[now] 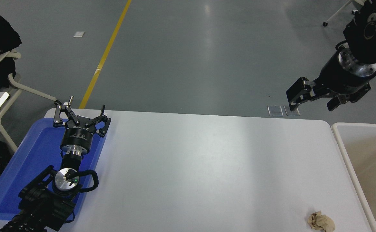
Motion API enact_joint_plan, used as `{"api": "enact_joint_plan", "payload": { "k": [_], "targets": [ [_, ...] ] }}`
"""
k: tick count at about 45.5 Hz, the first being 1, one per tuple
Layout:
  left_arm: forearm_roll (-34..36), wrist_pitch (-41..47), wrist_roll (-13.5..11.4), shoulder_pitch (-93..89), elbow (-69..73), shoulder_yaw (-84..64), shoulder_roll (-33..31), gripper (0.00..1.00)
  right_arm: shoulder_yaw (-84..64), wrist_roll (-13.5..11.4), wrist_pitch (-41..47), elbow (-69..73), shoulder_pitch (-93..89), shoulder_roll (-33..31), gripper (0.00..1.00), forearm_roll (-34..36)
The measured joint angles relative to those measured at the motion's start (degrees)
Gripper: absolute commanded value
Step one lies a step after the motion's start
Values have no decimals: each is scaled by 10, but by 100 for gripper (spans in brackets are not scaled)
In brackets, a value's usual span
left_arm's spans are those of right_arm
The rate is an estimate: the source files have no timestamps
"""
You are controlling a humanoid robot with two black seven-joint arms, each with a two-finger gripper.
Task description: Pick up paper ball place in dustbin
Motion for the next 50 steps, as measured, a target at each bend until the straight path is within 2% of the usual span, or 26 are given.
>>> {"api": "enact_joint_plan", "payload": {
  "k": [50],
  "targets": [
    [0, 0, 0, 0, -1, 0, 0, 100, 19, 1, 0, 1, -43, -3, 100, 1]
  ]
}}
